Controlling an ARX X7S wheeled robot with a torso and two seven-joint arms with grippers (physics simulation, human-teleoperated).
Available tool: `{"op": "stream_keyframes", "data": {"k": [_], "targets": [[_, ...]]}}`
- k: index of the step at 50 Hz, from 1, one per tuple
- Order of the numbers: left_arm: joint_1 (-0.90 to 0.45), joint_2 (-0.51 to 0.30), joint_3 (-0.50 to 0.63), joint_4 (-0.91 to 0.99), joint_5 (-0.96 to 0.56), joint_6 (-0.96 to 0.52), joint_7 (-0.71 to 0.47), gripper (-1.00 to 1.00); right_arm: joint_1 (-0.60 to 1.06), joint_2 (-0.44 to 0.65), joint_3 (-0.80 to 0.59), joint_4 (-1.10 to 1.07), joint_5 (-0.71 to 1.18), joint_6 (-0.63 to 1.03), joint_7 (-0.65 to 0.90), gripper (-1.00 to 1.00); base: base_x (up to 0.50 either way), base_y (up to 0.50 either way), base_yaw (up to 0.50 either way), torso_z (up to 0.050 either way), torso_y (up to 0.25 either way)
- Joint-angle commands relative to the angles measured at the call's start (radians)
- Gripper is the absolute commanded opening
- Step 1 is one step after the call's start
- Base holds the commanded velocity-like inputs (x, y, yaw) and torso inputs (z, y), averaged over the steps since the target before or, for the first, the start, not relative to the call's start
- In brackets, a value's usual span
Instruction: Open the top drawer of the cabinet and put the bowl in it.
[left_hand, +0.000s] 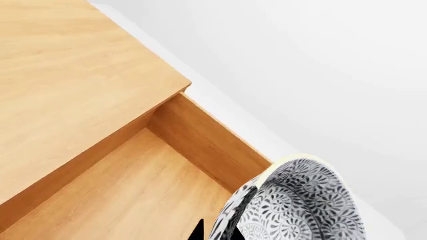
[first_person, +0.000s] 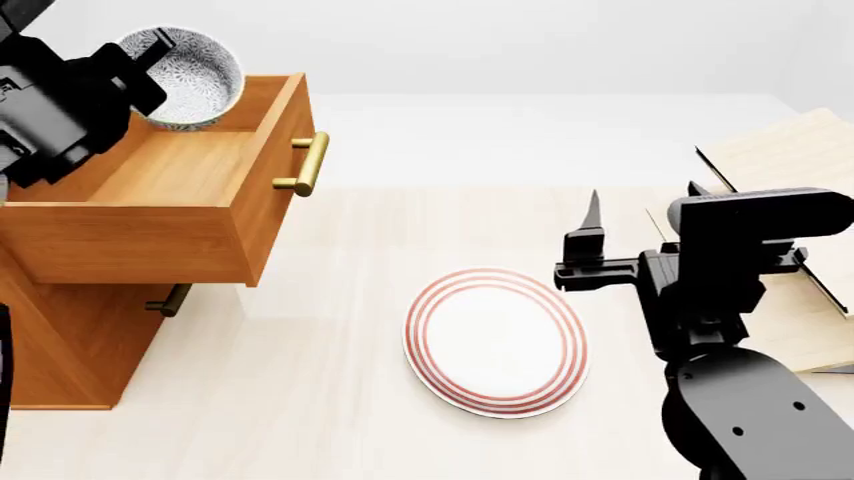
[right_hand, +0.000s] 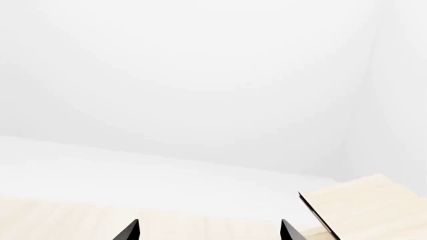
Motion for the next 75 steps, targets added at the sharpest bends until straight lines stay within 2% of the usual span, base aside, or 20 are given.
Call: {"op": "stream_keyframes", "data": {"k": [1,33,57,58,75], "targets": [[-0.038,0.020,-0.001,-0.085,0.026,0.032,0.022,-1.00,0.010,0.001,-0.004,-0.002,0.004,0.011,0.004,1.00,0.00,0.00,0.00,0.000,0.000],[-0.063,0.081,0.038,-0.335,0.102,0.118,0.131,-1.00,0.008,0.001,-0.015,0.027,0.003,-0.010,0.008,1.00,0.00,0.00,0.00,0.000,0.001],[-0.051,0.091,0.039,-0.368,0.113,0.139,0.141,-1.00,-0.004,0.001,-0.027,0.052,-0.002,-0.040,0.007,1.00,0.00,0.00,0.00,0.000,0.000],[-0.051,0.091,0.039,-0.368,0.113,0.139,0.141,1.00,-0.004,0.001,-0.027,0.053,-0.002,-0.040,0.007,1.00,0.00,0.00,0.00,0.000,0.000],[-0.041,0.077,0.032,-0.311,0.102,0.122,0.115,1.00,-0.007,0.002,-0.027,0.057,0.002,-0.047,0.010,1.00,0.00,0.00,0.00,0.000,0.000]]}}
